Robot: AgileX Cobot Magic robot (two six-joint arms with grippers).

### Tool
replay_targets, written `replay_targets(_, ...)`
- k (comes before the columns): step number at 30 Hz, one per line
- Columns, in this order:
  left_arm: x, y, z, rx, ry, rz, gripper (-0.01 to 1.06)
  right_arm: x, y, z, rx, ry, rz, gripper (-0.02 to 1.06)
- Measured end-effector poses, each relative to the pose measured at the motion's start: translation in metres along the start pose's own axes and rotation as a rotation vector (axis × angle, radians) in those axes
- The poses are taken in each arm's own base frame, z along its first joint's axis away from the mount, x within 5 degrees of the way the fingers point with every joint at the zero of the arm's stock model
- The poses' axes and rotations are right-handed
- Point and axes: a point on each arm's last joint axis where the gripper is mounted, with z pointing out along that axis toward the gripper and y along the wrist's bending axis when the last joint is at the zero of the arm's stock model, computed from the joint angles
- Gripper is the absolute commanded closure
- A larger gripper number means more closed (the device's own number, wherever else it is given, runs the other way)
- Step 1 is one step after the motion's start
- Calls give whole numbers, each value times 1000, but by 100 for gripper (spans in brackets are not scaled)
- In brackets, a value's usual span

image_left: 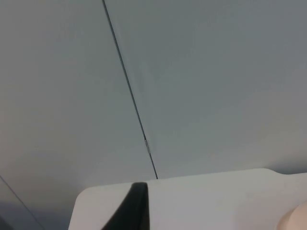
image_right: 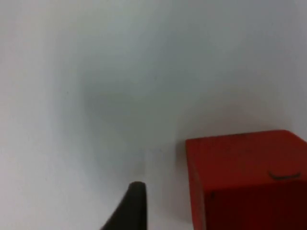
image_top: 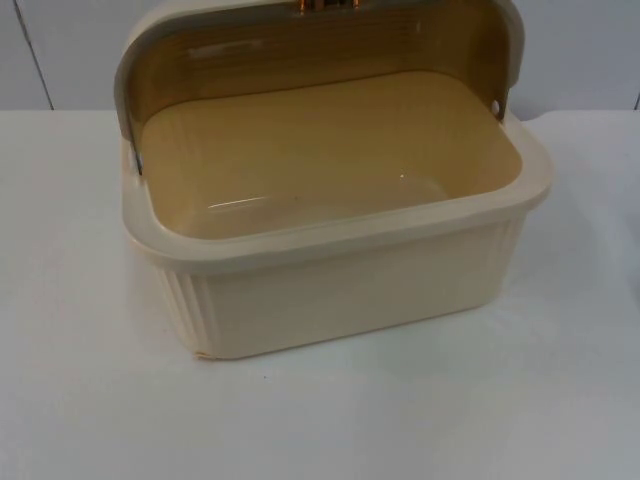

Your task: Open the box lid with the left hand, place the block into the box with the right hand, then close the box lid with the left hand.

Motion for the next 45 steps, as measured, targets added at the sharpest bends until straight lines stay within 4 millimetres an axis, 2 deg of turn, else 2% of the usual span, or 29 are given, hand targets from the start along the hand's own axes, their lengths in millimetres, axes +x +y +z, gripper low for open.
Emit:
replay_targets(4,0,0,0,0,0,0,0,4,0,6,-1,23,-3,55)
replay_targets(6,0,0,0,0,0,0,0,5,1,10,-2,37,-3,69)
replay_targets(7,0,0,0,0,0,0,0,6,1,13,-2,50,-2,69)
replay_targets(11,0,0,0,0,0,0,0,7,1,15,-2,60,25,94)
replay_targets(12,0,0,0,0,0,0,0,7,1,15,-2,62,33,94)
replay_targets(14,0,0,0,0,0,0,0,7,1,15,-1,62,46,104)
replay_targets(19,0,0,0,0,0,0,0,7,1,15,-1,66,53,105)
replay_targets(26,0,0,0,-1,-4,2,0,6,0,1,1,44,62,105)
replay_targets(30,-1,0,0,0,-8,2,0,-13,-3,-41,5,-88,69,105)
replay_targets(31,-1,0,0,0,-8,2,0,-13,-3,-41,5,-88,69,105)
replay_targets(37,-2,1,-5,-1,-26,0,0,-55,-10,-133,14,-366,85,105)
replay_targets(38,-2,1,-5,-1,-26,0,0,-55,-10,-133,14,-366,85,105)
replay_targets(39,-2,1,-6,-1,-28,-1,0,-57,-10,-141,12,-388,88,105)
replay_targets(42,-4,2,-10,-3,-42,-1,0,-67,-12,-187,1,-505,104,105)
replay_targets(43,-4,2,-12,-4,-47,-2,0,-69,-13,-208,-1,-558,108,105)
replay_targets(44,-4,2,-12,-4,-47,-2,0,-69,-13,-208,-1,-558,108,105)
replay_targets(45,-4,2,-13,-4,-49,-2,0,-70,-14,-223,0,-602,110,105)
